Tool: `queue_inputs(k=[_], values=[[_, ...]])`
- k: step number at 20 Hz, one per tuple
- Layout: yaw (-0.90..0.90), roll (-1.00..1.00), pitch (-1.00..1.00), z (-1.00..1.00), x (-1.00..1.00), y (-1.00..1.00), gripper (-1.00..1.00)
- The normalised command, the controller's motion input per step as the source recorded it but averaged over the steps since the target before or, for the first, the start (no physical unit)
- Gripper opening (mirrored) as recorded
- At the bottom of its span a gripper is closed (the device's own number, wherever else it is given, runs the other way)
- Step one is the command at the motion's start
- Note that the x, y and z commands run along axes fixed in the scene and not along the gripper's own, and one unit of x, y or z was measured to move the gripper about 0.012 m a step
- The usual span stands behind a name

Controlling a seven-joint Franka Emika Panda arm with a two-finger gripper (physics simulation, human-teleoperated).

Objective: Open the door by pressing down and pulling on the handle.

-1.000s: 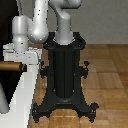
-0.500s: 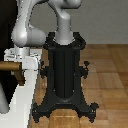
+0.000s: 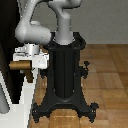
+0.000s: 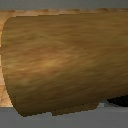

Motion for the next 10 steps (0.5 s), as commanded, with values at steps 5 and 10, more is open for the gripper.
queue_inputs(k=[5, 10], values=[[0.00, 0.00, 0.00, 0.00, 0.00, 1.00, -1.00], [0.00, 0.00, 0.00, 0.00, 0.00, 1.00, -1.00]])
